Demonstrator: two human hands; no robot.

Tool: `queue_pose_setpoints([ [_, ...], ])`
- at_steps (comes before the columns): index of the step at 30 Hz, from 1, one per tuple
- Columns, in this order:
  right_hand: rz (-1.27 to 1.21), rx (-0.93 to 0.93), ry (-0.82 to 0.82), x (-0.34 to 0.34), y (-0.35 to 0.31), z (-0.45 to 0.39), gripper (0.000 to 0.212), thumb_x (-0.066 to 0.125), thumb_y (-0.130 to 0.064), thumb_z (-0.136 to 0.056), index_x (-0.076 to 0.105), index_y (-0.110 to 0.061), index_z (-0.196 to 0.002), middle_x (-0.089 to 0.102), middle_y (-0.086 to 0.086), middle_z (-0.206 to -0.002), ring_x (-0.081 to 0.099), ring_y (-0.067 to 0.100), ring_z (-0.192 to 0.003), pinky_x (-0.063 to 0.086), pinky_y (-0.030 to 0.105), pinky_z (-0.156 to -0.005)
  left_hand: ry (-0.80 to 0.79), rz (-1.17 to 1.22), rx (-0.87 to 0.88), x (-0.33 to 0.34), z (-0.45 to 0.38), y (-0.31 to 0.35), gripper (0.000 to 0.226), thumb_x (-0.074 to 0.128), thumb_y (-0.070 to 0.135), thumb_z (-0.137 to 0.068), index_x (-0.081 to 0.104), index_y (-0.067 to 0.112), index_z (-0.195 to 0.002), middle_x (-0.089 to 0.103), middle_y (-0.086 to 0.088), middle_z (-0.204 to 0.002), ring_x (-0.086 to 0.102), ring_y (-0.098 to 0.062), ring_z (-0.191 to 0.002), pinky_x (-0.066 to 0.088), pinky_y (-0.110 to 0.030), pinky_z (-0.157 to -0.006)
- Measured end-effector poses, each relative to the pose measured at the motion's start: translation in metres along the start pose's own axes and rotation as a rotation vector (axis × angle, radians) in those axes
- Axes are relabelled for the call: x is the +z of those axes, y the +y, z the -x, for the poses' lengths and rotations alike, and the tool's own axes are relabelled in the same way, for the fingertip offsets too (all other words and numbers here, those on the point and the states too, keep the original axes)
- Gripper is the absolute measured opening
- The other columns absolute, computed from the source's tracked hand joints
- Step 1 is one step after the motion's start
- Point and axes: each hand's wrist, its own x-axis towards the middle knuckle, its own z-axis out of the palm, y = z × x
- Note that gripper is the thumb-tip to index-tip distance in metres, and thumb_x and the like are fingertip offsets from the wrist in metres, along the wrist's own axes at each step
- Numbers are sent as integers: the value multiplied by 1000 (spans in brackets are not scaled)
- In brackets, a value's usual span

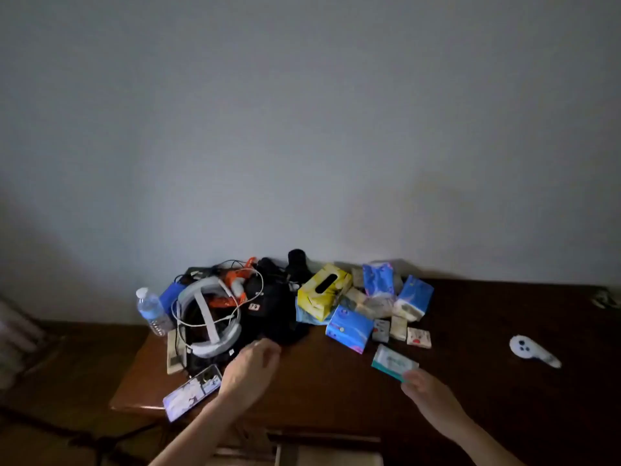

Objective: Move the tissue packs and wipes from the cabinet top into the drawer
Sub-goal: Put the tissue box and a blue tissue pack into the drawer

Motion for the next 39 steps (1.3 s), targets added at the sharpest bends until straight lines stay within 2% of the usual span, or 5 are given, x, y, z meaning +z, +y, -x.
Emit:
queue_pose_setpoints([
  [5,212,-114,-43,31,-43,-101,61,63,-46,-92,42,-27,-146,52,-4,-138,54,15,-119,43,31,-87,-88,-226,219,43,-115,45,38,56,31,-97,59,29,-135,57,4,-138,49,-19,-130,46,-38,-99],
  [8,320,-166,-35,71,-50,-168,81,64,-54,-88,27,-25,-155,39,2,-153,41,24,-137,44,43,-102,-171,-269,199,101,-180,43,50,57,29,-97,49,25,-147,43,3,-154,33,-23,-143,38,-46,-111],
  [14,556,-208,123,130,-33,-283,120,67,-74,-73,-1,-24,-158,9,8,-166,12,32,-151,34,56,-110,-179,-437,177,203,-287,27,79,55,61,-94,29,20,-157,6,4,-169,0,-27,-155,21,-69,-113],
  [22,659,-363,414,167,4,-322,103,55,-73,-83,4,-23,-159,23,17,-156,24,36,-142,41,57,-100,24,-434,144,260,-327,0,71,63,59,-91,48,8,-138,42,-7,-150,8,-29,-152,45,-60,-104],
  [39,278,-606,1057,220,47,-227,88,74,-57,-80,34,-24,-151,44,13,-139,42,35,-127,49,53,-87,797,-211,472,270,-159,-88,69,62,68,-84,62,7,-116,55,-10,-137,26,-31,-146,39,-54,-107],
])
